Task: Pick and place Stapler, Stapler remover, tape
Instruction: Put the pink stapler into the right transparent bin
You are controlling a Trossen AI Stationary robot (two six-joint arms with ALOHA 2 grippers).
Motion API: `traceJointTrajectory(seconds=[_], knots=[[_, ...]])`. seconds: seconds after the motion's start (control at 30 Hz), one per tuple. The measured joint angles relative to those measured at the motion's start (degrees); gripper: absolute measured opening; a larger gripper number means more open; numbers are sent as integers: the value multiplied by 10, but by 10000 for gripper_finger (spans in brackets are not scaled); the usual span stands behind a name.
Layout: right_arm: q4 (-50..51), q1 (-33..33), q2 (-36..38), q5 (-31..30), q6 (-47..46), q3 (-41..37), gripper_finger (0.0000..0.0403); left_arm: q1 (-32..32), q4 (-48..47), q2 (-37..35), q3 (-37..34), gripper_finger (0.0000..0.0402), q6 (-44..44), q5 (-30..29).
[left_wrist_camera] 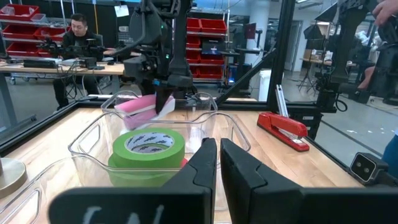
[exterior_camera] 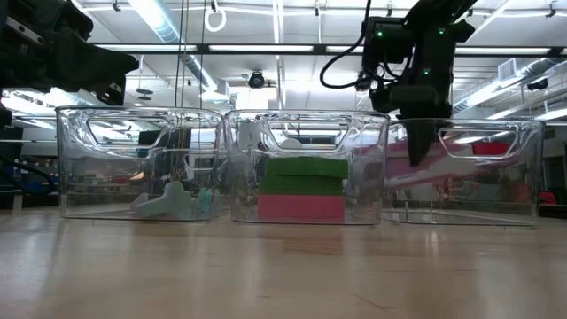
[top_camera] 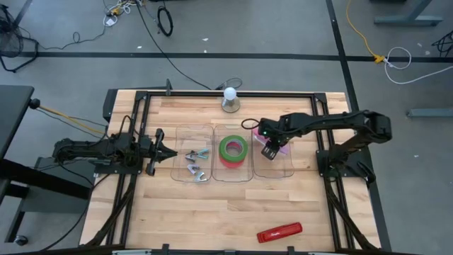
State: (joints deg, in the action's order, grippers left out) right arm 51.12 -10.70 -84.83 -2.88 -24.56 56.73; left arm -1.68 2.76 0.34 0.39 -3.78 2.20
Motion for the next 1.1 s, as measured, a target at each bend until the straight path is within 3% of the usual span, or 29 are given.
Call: traceJointTrajectory(seconds=[0.7, 1.1], knots=[[-9, 0, -10, -5, 6, 0, 149, 0, 0, 0, 0, 25, 0, 0], [-10, 0, -10, 10, 11, 0, 235, 0, 0, 0, 0, 25, 0, 0]])
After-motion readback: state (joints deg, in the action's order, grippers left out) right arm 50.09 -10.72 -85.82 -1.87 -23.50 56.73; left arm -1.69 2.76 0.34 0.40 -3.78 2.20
